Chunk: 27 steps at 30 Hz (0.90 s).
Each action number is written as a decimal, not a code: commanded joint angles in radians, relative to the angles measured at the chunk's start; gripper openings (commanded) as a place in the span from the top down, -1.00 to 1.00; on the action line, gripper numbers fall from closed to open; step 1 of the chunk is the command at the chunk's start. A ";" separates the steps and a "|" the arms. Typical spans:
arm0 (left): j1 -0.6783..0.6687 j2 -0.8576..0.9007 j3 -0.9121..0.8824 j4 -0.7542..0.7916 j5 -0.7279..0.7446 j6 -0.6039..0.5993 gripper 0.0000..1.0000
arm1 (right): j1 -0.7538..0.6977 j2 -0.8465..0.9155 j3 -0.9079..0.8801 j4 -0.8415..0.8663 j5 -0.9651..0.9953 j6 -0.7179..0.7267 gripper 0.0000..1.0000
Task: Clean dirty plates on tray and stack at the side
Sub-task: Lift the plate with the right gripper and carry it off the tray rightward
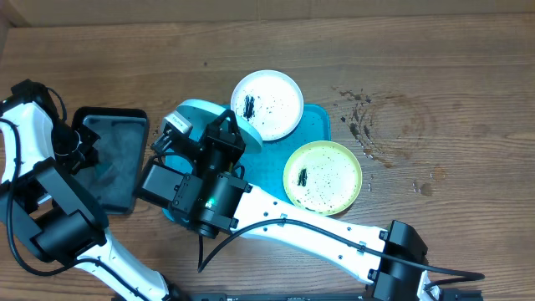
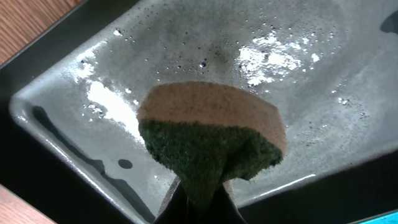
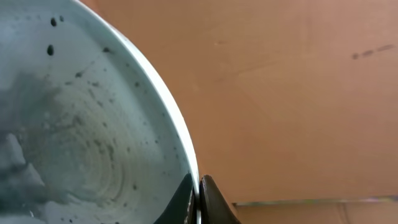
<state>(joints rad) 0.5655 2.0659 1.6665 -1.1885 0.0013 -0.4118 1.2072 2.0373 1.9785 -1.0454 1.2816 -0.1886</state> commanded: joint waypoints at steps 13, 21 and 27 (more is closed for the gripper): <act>0.003 0.004 -0.004 -0.011 0.077 0.032 0.91 | -0.138 -0.029 0.019 -0.076 -0.498 0.264 0.93; 0.004 0.004 -0.004 -0.025 0.077 0.032 0.91 | -0.500 -0.039 0.019 -0.153 -1.213 0.438 0.93; 0.003 0.004 -0.004 -0.024 0.077 0.032 0.92 | -0.902 -0.057 0.019 -0.193 -1.612 0.447 0.93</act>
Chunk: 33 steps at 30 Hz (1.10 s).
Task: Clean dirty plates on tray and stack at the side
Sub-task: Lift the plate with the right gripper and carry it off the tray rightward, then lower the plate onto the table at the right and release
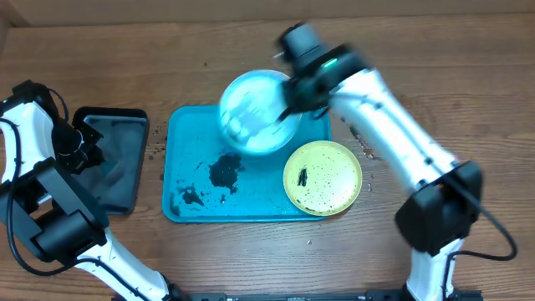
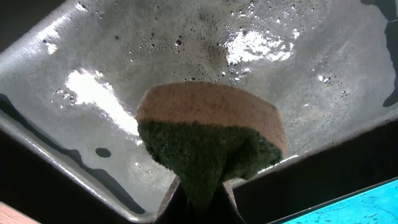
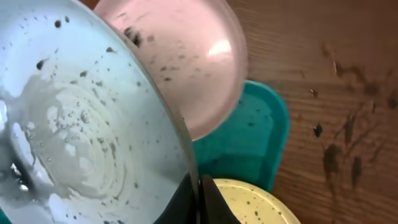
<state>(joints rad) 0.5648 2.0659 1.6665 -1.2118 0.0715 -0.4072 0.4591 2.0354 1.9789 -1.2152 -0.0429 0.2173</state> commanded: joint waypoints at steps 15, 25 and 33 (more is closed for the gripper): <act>0.004 0.004 -0.004 0.016 0.008 0.027 0.92 | -0.768 -0.030 -0.157 -0.041 -0.191 -0.038 0.93; 0.004 0.005 -0.004 0.016 0.008 0.027 0.92 | -0.761 -0.028 -0.365 0.164 -0.175 -0.034 0.92; 0.004 0.004 -0.004 0.026 0.038 0.027 0.92 | -0.732 -0.029 -0.369 0.174 -0.252 -0.036 0.09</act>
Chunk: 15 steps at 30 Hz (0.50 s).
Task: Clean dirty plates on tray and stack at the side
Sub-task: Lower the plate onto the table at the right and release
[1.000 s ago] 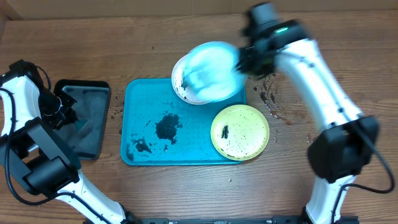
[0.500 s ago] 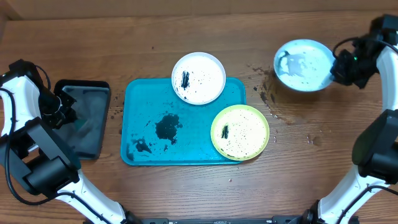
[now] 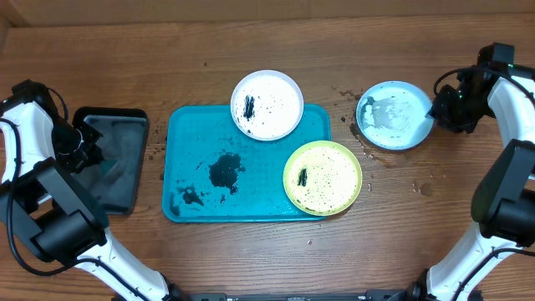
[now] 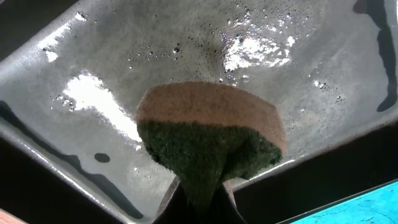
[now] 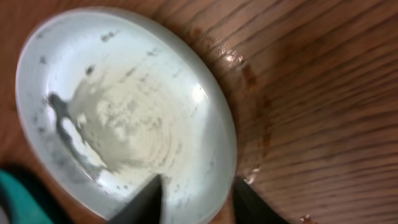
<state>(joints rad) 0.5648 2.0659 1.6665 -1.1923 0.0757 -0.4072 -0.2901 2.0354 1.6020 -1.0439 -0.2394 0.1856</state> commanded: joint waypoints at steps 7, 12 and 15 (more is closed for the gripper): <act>0.003 0.004 -0.004 0.023 0.082 0.058 0.91 | 0.103 -0.042 0.109 -0.020 -0.249 -0.089 0.07; 0.003 0.004 -0.004 0.023 0.083 0.064 0.91 | 0.246 -0.043 0.153 0.053 -0.248 -0.083 -0.02; 0.003 0.005 -0.004 0.023 0.082 0.064 0.92 | 0.354 -0.028 0.152 0.135 -0.179 -0.075 -0.35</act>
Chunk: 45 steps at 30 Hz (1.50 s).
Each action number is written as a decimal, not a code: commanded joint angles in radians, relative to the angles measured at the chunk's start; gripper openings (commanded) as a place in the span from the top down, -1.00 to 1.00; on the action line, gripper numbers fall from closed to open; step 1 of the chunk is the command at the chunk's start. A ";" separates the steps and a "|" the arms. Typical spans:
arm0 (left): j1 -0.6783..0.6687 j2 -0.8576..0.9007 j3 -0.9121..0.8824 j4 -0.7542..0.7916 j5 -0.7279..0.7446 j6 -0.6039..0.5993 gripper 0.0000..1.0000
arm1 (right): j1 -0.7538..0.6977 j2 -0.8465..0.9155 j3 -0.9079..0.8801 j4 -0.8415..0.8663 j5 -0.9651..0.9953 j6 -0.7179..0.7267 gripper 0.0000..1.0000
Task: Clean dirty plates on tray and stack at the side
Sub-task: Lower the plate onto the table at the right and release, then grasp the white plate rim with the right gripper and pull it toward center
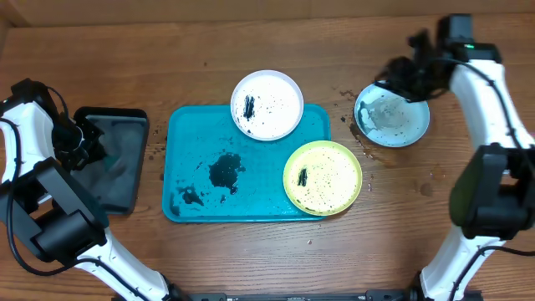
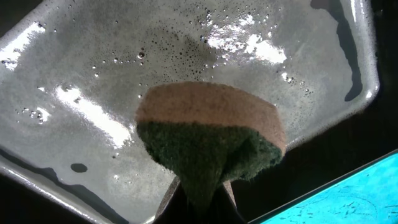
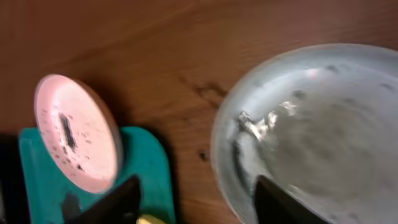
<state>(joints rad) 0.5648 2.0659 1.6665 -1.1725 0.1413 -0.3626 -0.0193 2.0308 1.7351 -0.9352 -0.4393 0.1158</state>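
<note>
A teal tray (image 1: pixel 192 134) carries a white plate (image 1: pixel 267 104) and a yellow-green plate (image 1: pixel 323 177), both speckled with dark crumbs. A light blue plate (image 1: pixel 392 115) with pale smears lies on the wood right of the tray. My right gripper (image 1: pixel 394 85) hovers open over that plate's far-left rim. In the right wrist view the gripper (image 3: pixel 196 205) has bare wood between its fingers, the blue plate (image 3: pixel 323 124) to the right and the white plate (image 3: pixel 78 140) to the left. My left gripper (image 1: pixel 73 142) is shut on a brown-and-green sponge (image 2: pixel 208 140).
A black basin (image 1: pixel 109 159) with a wet grey floor (image 2: pixel 124 74) stands left of the tray, under the sponge. Dark spills lie on the tray (image 1: pixel 224 171). Crumbs and damp marks spot the wood (image 1: pixel 359 125) beside the blue plate.
My right gripper has moved from the blue plate's right rim to above its far-left edge and is clear of it. The plate lies where it was. The sponge has shifted slightly over the basin.
First my right gripper held the blue plate by its rim over the tray's left end. Then it held the plate above the white plate. Later the plate lay on the wood right of the tray with the jaws open at its rim. The left gripper kept the sponge over the basin throughout.
</note>
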 commanded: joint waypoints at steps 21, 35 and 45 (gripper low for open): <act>0.003 0.004 -0.004 0.003 0.040 0.020 0.91 | 0.439 0.222 0.019 0.254 0.368 0.220 -0.17; 0.002 0.004 -0.004 0.005 0.040 0.027 0.91 | 0.500 0.207 0.062 0.091 0.324 0.225 0.83; 0.002 0.004 -0.004 0.002 0.040 0.027 0.91 | 0.616 0.187 0.088 -0.064 0.157 0.291 0.50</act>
<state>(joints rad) 0.5648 2.0659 1.6665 -1.1698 0.1654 -0.3588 0.5598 2.2509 1.7981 -0.9848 -0.2333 0.3637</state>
